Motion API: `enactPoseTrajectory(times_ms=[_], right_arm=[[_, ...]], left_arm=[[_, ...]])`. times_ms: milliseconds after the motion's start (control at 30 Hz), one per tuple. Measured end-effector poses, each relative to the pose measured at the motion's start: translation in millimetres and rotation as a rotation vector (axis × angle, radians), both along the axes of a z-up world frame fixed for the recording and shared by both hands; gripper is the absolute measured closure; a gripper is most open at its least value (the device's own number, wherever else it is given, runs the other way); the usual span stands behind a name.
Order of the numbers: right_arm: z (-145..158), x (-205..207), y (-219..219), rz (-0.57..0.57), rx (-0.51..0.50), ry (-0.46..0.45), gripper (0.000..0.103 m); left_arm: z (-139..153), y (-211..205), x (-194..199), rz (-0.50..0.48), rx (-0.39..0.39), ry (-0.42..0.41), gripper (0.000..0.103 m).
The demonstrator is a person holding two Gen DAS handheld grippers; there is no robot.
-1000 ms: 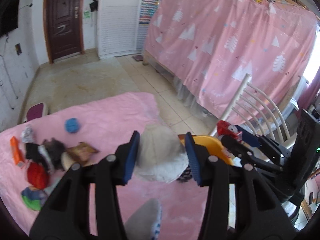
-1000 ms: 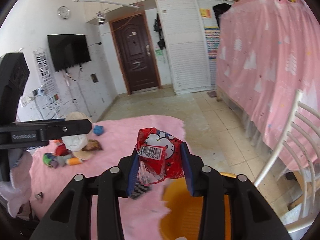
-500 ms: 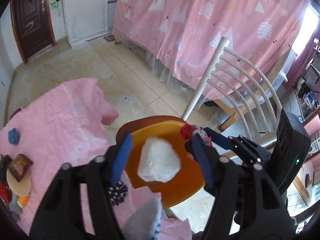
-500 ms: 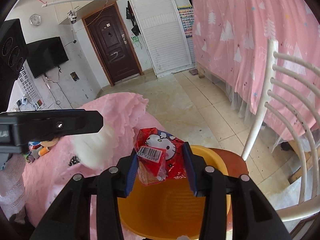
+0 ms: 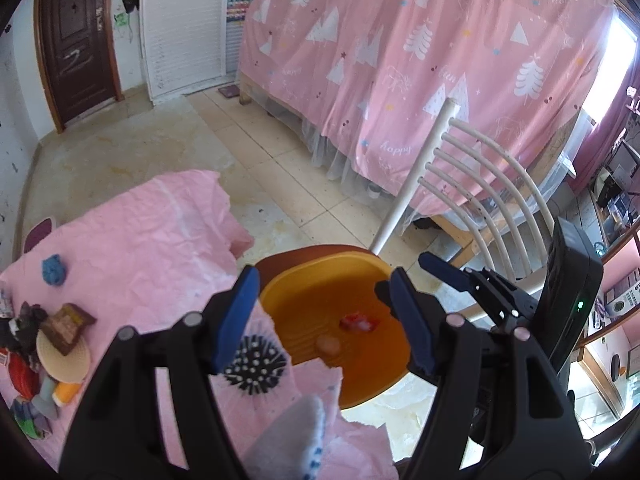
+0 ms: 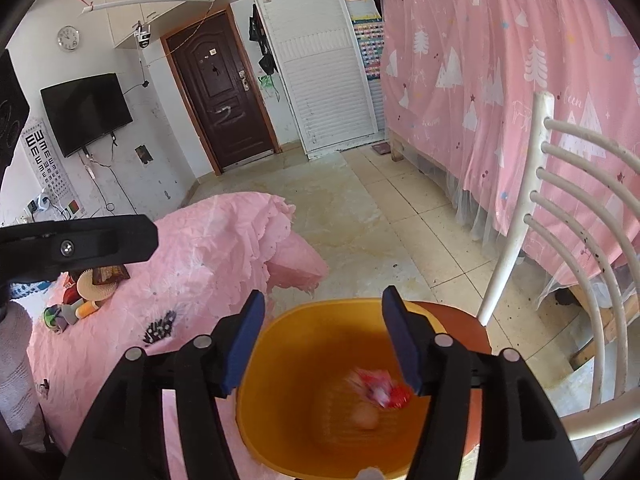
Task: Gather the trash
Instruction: 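Carry the ball and snack bag to the orange bin while both grippers open to drop them, then move both open grippers back over the bed clutter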
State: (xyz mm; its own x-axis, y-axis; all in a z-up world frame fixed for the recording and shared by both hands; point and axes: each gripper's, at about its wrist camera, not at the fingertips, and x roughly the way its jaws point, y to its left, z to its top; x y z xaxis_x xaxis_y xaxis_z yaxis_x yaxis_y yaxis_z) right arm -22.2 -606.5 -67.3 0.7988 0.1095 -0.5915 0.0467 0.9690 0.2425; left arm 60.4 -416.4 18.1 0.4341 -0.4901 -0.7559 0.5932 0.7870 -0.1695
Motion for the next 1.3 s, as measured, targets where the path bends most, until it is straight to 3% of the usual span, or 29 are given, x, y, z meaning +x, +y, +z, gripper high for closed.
enactPoseTrajectory(times_ms=[367,700,933,1300], right_arm=[[37.0,13.2,61.9,0.069,-0.039,-0.051,0.044],[52.2,33.2,139.3,0.171,-0.08,-0.051,0.041],[58.5,51.3,192.7,0.25,-0.107,-0.044,0.041],[64.0,85.3,283.6,0.401,-0.165,-0.033,0.04]], left_arm=[[29.8,67.2,-5.7,0.071,-0.004,-0.069,0.038],[37.4,149.8,-2.8,0.195,-0.016,-0.099,0.034],[32.9,213.5,-2.9,0.308,-0.004,-0.123,0.034],[14.7,302.9,6.2,0.484,-0.022,-0.076,0.031]])
